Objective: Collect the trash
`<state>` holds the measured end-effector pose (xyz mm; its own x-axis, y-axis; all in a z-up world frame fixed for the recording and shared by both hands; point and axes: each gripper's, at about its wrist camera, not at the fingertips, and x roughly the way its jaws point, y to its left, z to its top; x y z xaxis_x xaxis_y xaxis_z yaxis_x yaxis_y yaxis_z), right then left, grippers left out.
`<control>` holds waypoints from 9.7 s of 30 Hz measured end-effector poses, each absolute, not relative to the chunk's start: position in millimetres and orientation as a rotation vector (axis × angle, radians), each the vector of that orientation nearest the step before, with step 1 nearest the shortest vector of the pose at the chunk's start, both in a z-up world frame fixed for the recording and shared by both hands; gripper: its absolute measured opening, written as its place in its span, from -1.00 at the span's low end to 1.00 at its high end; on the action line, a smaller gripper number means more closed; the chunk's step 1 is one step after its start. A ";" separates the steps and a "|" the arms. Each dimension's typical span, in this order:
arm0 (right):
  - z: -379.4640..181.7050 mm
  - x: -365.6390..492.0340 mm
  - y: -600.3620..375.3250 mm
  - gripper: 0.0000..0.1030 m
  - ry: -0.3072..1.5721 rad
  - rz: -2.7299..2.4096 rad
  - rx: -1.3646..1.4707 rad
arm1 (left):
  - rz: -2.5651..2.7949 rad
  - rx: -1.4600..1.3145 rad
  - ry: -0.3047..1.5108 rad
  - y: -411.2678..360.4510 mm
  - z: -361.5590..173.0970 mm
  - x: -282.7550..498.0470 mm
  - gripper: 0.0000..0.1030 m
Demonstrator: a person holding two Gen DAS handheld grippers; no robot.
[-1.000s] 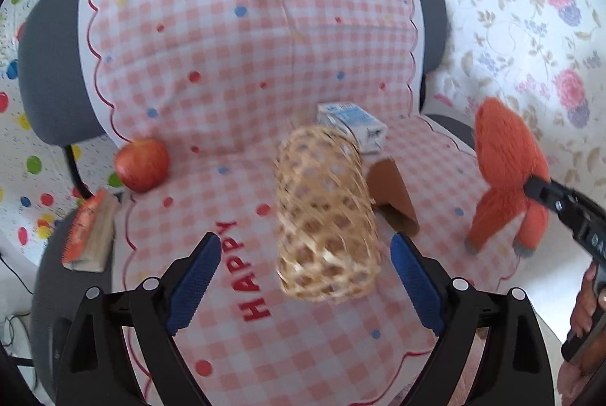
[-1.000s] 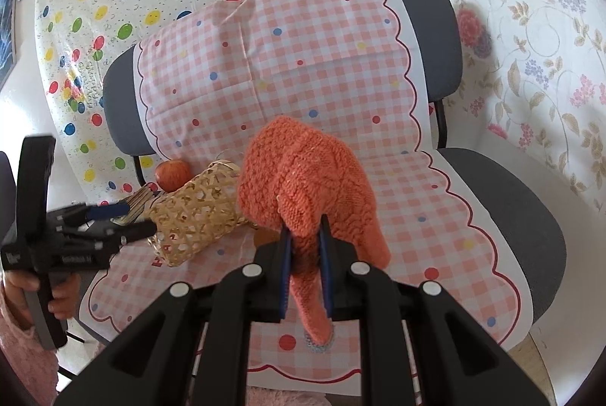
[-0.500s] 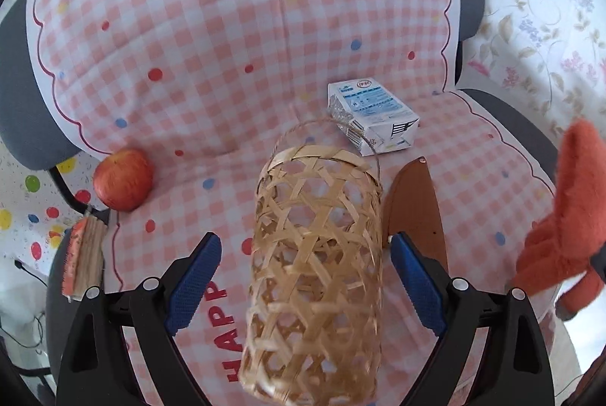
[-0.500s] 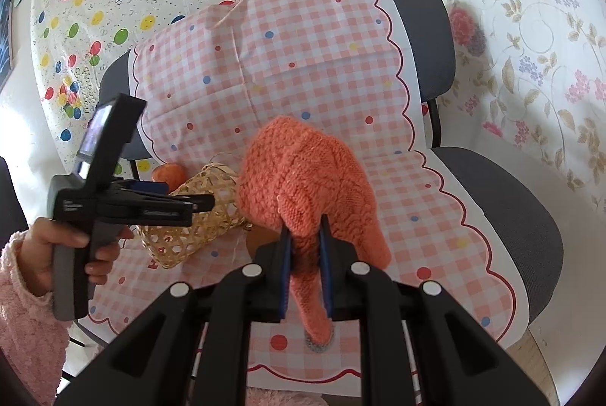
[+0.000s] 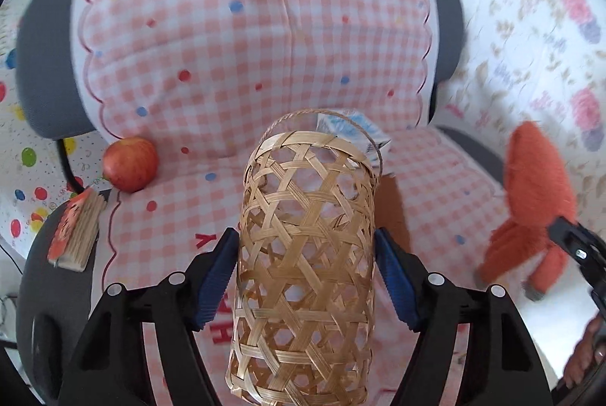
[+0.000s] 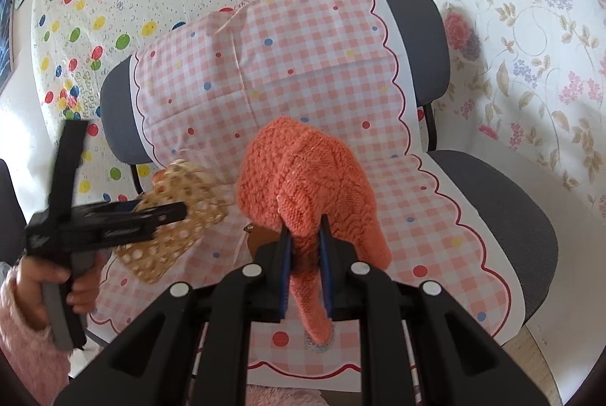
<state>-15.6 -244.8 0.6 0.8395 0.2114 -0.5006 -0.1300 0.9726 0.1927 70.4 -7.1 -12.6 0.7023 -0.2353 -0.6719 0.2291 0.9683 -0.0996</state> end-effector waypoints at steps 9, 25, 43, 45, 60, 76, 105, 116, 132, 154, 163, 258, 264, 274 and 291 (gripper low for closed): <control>4.8 -68.4 -260.4 -0.75 0.534 0.105 0.157 | -0.366 0.000 0.590 -52.0 2.4 -8.5 0.41; -36.9 -210.6 -348.9 -0.75 0.653 -0.265 0.257 | -0.781 0.130 0.666 -200.4 -44.4 -88.9 0.42; -69.2 -227.2 -395.6 -0.20 0.687 -0.324 0.374 | -0.849 0.176 0.745 -250.7 -75.0 -90.6 0.69; -64.7 -228.4 -394.6 -0.20 0.674 -0.329 0.367 | -0.843 0.164 0.748 -248.2 -73.9 -88.7 0.69; -25.7 -208.2 -363.1 -0.20 0.601 -0.260 0.287 | -0.680 0.080 0.658 -174.8 -38.5 -73.3 0.69; 8.9 -94.8 -277.9 -0.20 0.568 -0.028 0.128 | -0.297 0.009 0.592 -36.8 -14.5 -17.6 0.69; -21.5 22.8 -274.6 0.08 0.610 0.039 0.129 | -0.272 0.066 0.825 -96.9 -70.6 103.4 0.75; -24.1 28.1 -290.9 0.09 0.612 0.038 0.153 | -0.236 0.114 0.910 -115.5 -91.5 143.3 0.50; -22.4 33.2 -264.4 0.09 0.643 0.073 0.101 | -0.222 0.052 0.746 -66.8 -53.1 110.0 0.12; -62.9 208.7 -172.3 0.50 0.832 0.141 -0.061 | -0.086 -0.072 0.661 17.4 -29.6 162.1 0.13; -87.0 241.4 -162.8 0.48 0.895 0.115 -0.115 | -0.095 -0.079 0.698 17.9 -41.7 183.2 0.13; 40.4 -131.4 -253.4 0.89 0.637 -0.013 0.023 | -0.204 0.138 0.731 -58.8 5.4 -79.9 0.78; 53.6 -122.1 -229.4 0.89 0.640 0.025 -0.006 | -0.082 0.103 0.733 -17.5 20.4 -90.9 0.78; 56.5 -135.0 -216.7 0.89 0.693 0.020 -0.026 | -0.043 0.094 0.750 2.4 28.5 -107.6 0.78; 52.3 -138.0 -219.5 0.89 0.702 0.012 -0.009 | -0.043 0.086 0.744 8.2 30.5 -106.2 0.78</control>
<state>-138.0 -219.5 52.3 0.7632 0.0079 -0.6462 -0.0141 0.9999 -0.0044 -106.2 8.2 30.5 0.7348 -0.0080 -0.6782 0.0693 0.9956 0.0633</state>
